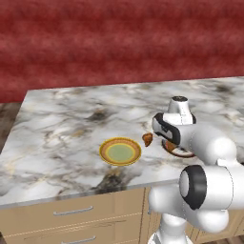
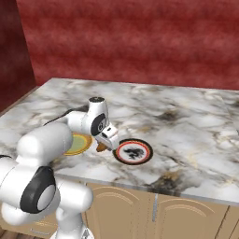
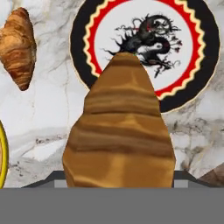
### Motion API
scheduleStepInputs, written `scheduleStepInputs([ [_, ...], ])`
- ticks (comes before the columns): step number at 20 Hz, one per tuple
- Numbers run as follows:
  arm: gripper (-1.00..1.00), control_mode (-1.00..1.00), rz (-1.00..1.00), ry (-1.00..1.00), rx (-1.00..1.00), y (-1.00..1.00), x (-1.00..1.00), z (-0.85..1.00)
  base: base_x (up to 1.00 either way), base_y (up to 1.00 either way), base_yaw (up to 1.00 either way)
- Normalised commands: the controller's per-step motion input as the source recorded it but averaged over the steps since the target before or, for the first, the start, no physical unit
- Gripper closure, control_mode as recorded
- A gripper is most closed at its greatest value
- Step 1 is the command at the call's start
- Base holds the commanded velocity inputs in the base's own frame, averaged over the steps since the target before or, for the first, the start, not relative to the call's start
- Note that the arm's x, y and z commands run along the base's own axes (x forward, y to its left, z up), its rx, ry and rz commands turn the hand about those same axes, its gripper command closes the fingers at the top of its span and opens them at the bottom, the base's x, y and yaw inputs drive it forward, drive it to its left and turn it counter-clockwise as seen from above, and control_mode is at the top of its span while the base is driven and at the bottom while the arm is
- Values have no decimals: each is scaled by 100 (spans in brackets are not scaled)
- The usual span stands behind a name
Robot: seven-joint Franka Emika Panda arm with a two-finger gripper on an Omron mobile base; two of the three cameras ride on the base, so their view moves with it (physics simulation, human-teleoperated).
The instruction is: Place the pastries on the plates.
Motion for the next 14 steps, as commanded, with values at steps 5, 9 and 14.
scheduleStepInputs([
  [5,100,-100,0,1,0,-80,12,0,0,0,0],
  [9,100,-100,0,1,0,-70,19,-5,0,0,0],
  [14,100,-100,0,0,0,-43,37,-21,0,0,0],
])
